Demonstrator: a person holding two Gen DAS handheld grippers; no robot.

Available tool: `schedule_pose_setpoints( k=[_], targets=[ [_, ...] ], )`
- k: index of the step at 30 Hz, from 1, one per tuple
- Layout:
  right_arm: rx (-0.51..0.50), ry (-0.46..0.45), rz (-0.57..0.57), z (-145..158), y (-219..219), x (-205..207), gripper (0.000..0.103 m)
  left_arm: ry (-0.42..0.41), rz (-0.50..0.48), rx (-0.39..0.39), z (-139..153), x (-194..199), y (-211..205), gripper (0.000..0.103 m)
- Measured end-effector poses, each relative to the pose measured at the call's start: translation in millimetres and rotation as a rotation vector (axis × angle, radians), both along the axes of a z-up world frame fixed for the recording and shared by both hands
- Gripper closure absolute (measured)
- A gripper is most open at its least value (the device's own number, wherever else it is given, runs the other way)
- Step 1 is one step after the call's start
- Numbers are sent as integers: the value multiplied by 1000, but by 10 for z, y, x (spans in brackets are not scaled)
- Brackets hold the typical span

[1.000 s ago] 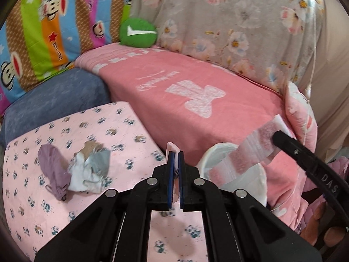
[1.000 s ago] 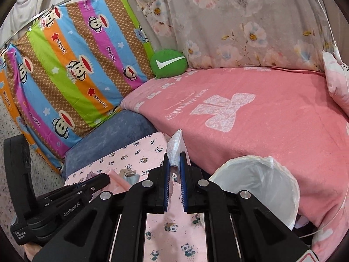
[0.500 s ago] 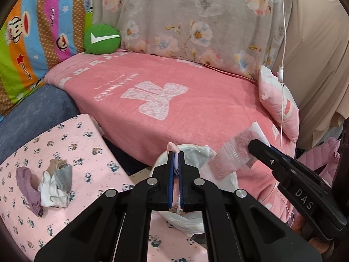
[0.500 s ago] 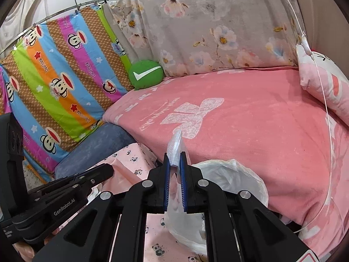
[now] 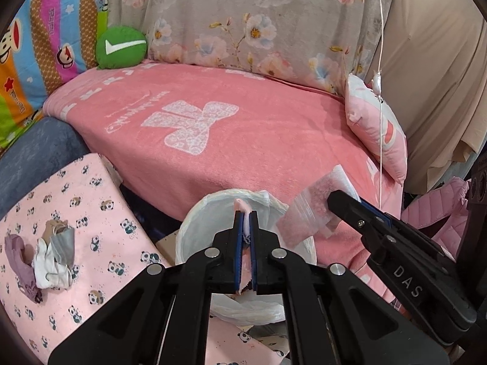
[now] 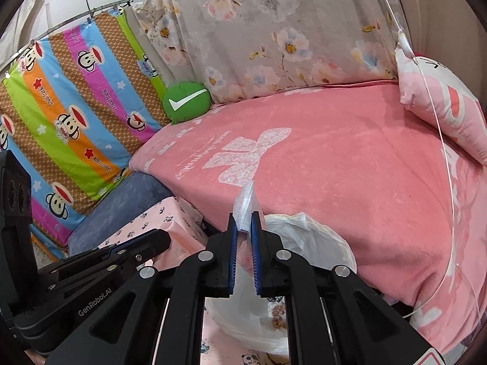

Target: Collect trash

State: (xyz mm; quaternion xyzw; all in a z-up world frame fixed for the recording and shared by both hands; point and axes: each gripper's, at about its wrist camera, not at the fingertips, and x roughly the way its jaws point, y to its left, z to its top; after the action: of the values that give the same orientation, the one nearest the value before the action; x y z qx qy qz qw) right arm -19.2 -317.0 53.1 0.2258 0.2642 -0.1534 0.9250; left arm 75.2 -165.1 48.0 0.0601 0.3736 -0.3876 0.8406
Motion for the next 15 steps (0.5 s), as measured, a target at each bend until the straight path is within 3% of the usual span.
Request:
schedule_pose_setpoints(
  k=[2,4,6,8,15],
  targets=[
    [-1,-1,-10,-13,7,-10,87,16,14,6,-34,35,-4,98],
    [10,-4,-13,-32,0,-15,86,23,29,12,-64,51,8,88],
    [9,-8,-24,-32,-1,-31,84,17,48,12,-70,53,30,61],
    [7,-9,-29,-24,7,-35,81,1,67,3,-53,41,60,50],
    [-2,-23,-32,15,-11,-51,69,-9,67,-11,-1,43,62,47]
  ],
)
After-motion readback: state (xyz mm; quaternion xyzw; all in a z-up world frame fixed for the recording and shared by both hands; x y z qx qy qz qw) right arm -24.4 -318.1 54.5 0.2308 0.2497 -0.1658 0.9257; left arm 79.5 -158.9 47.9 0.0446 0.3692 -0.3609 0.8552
